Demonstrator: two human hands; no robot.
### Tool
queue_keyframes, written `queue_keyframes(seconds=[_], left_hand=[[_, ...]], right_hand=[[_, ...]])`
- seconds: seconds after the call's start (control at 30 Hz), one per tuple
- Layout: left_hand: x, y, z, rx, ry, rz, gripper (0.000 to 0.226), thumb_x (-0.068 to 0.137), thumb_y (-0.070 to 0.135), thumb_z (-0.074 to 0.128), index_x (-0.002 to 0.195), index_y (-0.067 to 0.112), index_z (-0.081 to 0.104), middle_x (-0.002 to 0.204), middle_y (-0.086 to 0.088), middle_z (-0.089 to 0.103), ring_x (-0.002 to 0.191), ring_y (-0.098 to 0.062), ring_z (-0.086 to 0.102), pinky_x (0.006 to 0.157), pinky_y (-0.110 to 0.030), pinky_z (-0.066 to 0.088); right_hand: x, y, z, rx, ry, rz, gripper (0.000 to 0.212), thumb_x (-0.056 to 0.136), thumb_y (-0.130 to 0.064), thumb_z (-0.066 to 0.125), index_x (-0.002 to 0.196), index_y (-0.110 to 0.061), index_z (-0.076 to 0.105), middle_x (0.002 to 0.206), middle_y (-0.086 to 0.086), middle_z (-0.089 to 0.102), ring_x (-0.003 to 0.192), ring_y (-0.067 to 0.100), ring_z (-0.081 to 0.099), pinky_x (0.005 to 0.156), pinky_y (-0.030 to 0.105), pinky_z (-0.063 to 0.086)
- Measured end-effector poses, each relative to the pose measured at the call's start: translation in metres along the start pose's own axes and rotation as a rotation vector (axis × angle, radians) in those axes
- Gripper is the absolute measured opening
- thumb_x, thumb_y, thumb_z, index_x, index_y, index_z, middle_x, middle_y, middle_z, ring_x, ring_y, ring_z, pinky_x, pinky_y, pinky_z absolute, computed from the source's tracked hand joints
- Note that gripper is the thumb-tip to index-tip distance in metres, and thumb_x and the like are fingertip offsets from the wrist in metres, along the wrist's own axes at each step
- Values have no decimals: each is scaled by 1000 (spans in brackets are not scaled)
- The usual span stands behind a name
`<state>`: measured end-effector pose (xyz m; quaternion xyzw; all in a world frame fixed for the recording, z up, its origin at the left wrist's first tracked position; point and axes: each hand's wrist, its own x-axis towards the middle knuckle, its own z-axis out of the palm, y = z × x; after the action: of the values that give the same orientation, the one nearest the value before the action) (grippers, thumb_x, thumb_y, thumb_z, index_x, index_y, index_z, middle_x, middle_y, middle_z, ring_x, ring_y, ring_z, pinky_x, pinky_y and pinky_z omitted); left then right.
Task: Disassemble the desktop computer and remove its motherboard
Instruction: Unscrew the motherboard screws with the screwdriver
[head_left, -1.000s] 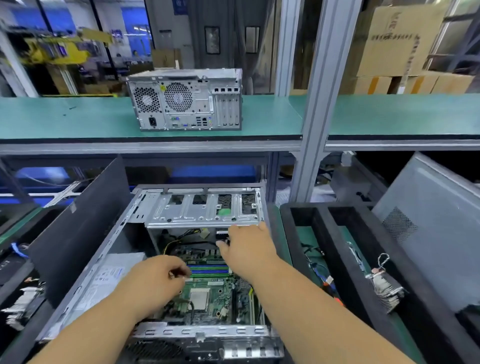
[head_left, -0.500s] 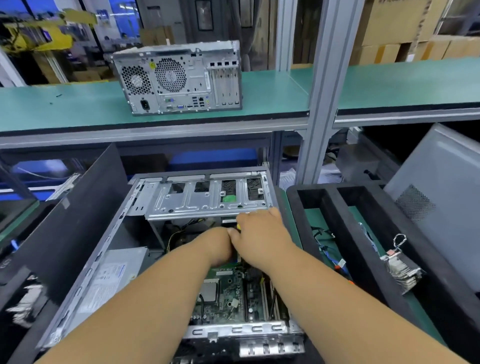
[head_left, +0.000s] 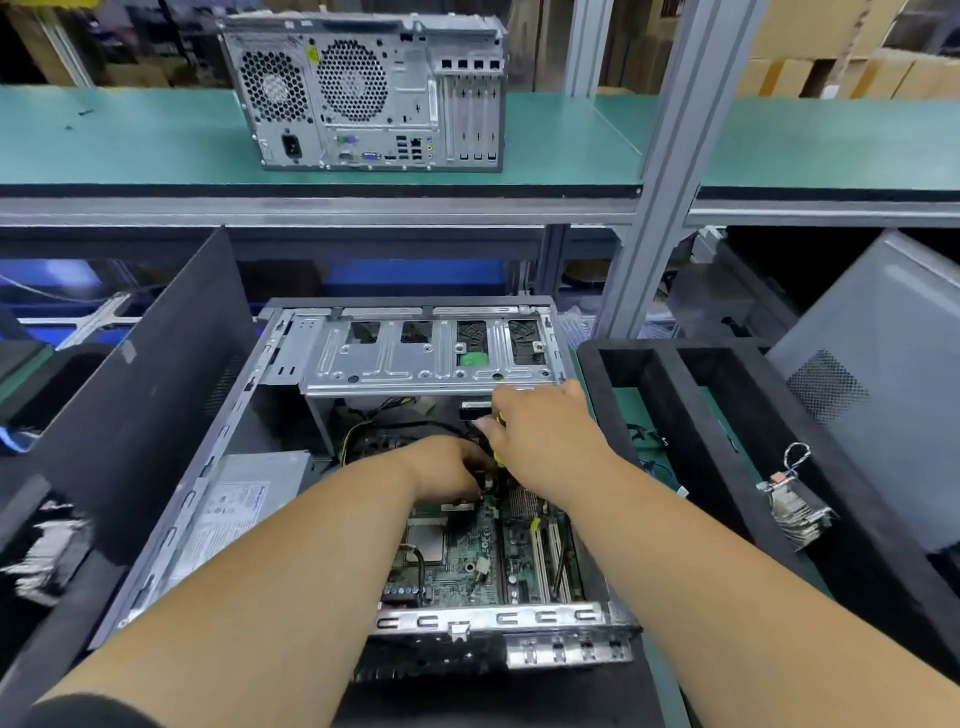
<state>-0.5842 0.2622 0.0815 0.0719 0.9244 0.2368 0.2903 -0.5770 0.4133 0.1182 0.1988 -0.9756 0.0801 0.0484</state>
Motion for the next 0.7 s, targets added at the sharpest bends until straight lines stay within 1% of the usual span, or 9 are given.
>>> queue_keyframes(seconds=[0.03,0.1,0.2,0.27,0.33,0.4,0.53,0.63,0.7], left_hand=[[-1,1,0,-7,-10,-3,42,81,18,62,120,35,62,110,7,66,93,-13,63,80,-24,48],[-4,3,0,-13,-31,0,49,82,17,62,128,32,56,113,4,63,92,-16,61,79,-26,47],[-4,5,1,5,-58,-16,55,83,16,64,134,31,51,120,-1,59,93,-17,53,80,-26,41],[-4,5,4,63,-84,-31,61,84,19,64,140,32,43,131,-3,55,97,-17,50,84,-27,41],[-4,6,5,146,-117,-40,69,84,24,62,145,36,33,136,-3,52,100,-19,51,84,-29,41],[-3,7,5,179,-121,-44,73,85,23,61,148,37,27,140,-3,49,109,-23,52,85,-30,41],[-3,8,2,199,-113,-41,70,86,20,58,147,40,29,140,-6,50,113,-26,54,93,-32,46],[-3,6,1,195,-132,-52,71,85,21,59,145,45,30,141,-5,49,106,-23,53,90,-32,45],[-3,5,1,200,-138,-48,70,84,21,59,144,45,30,140,-4,49,103,-22,52,87,-32,46]], right_hand=[[1,0,0,13,2,-3,24,98,-42,41,99,-19,46,74,-1,53,84,29,52,96,44,26],[1,2,0,55,9,-2,18,93,-34,46,102,-19,47,76,-1,57,83,28,51,92,41,25],[-1,3,-1,84,21,-14,15,83,-34,48,89,-20,45,72,-4,52,77,24,44,88,39,28],[-1,2,1,42,28,-25,21,89,-42,43,85,-21,41,68,-5,49,73,24,42,90,41,29],[0,3,2,11,39,-18,28,96,-49,37,88,-22,40,68,-3,53,72,25,43,92,42,27],[0,4,4,8,47,-11,26,100,-45,35,94,-21,44,70,-1,56,74,26,48,94,43,27],[0,3,3,43,61,0,19,98,-36,40,101,-19,48,67,-2,55,73,26,51,90,40,27],[1,4,1,83,51,13,15,92,-34,44,95,-20,46,74,-1,55,78,26,49,89,39,28],[0,4,2,53,49,4,18,93,-38,42,89,-20,43,71,-2,51,77,25,45,92,41,30]])
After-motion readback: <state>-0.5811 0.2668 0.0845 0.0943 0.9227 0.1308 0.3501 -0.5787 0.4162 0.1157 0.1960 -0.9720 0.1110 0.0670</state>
